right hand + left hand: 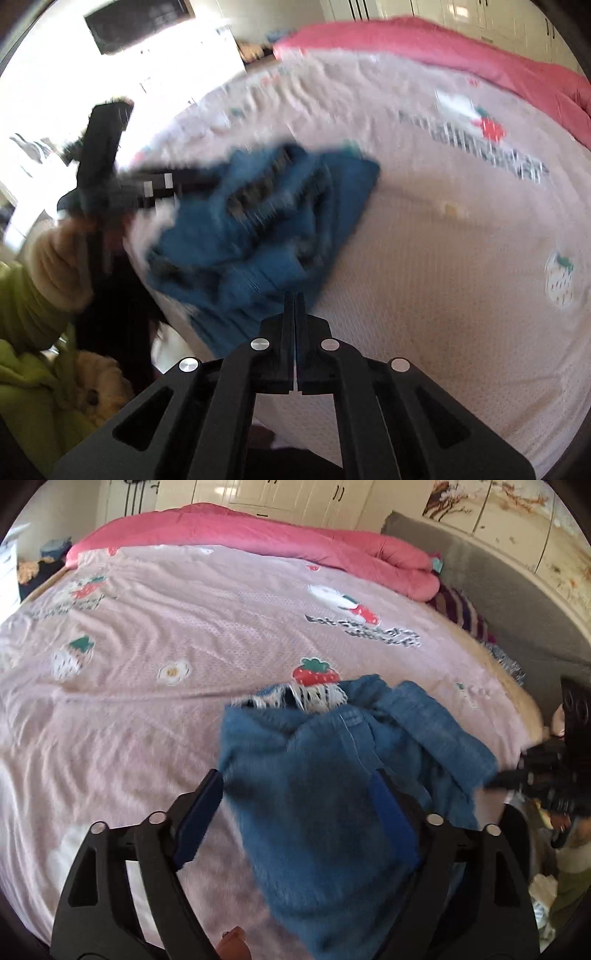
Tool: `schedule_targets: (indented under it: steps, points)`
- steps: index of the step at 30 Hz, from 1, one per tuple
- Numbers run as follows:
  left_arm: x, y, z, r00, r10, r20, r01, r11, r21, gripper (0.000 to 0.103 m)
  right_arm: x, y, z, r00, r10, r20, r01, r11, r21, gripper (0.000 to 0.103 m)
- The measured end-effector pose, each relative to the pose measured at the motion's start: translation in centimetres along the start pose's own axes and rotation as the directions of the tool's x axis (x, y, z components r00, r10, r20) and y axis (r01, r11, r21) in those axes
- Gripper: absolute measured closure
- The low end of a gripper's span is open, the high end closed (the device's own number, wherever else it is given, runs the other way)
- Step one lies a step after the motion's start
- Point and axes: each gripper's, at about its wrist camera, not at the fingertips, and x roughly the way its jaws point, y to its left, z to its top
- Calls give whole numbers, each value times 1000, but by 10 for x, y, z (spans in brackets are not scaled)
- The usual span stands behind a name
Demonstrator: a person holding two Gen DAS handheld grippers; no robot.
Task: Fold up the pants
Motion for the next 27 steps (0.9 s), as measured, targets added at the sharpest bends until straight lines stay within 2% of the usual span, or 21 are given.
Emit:
schedule_targets:
  steps: [1, 3, 4, 5, 9, 12, 14, 16, 21, 22, 24, 25, 27]
  points:
    - [-6, -1, -5, 1000, -15, 7, 15, 1000, 0, 28, -5, 3, 8, 1000, 8, 21, -8, 1000, -3, 95]
    - [-13, -4, -15, 1000, -27, 14, 27, 1000, 11, 28, -9, 18, 31, 998, 14, 64, -12, 999, -40, 74]
    - [-17, -7, -20, 999, -42, 16, 42, 999, 16, 28, -8, 20, 40, 998, 18, 68, -15, 998, -54, 57]
    - [-20, -10, -24, 998, -61, 19, 60, 998, 21, 28, -3, 24, 52, 998, 21, 67, -16, 998, -68, 54]
    - [-28, -38, -38, 992, -117, 42, 112, 987, 119, 28, 42, 43, 101, 999, 41, -5, -42, 995, -93, 54]
    - [-23, -60, -42, 986, -164, 27, 156, 971, 181, 28, 84, 48, 131, 993, 62, -101, -69, 995, -67, 54]
    - [-18, -67, -45, 987, -163, 9, 158, 966, 204, 29, 114, 47, 143, 984, 47, -173, -56, 997, -48, 54]
    - [-13, -72, -50, 979, -200, -37, 204, 958, 201, 34, 132, 46, 146, 973, 37, -230, -49, 998, -46, 56]
    - [-13, -84, -61, 979, -192, -63, 202, 944, 262, 34, 162, 54, 139, 943, -15, -333, -23, 994, -109, 60]
    - [-12, -84, -62, 977, -201, -69, 212, 943, 258, 34, 165, 56, 135, 938, -50, -343, 4, 991, -133, 62]
    - [-11, -86, -62, 976, -205, -76, 218, 942, 256, 34, 169, 59, 132, 930, -138, -342, 74, 978, -193, 79]
    - [-11, -86, -62, 976, -205, -80, 218, 941, 258, 34, 170, 59, 132, 928, -169, -332, 100, 971, -216, 91]
    - [-11, -86, -63, 975, -203, -86, 219, 943, 252, 34, 166, 62, 133, 932, -199, -302, 124, 960, -250, 95]
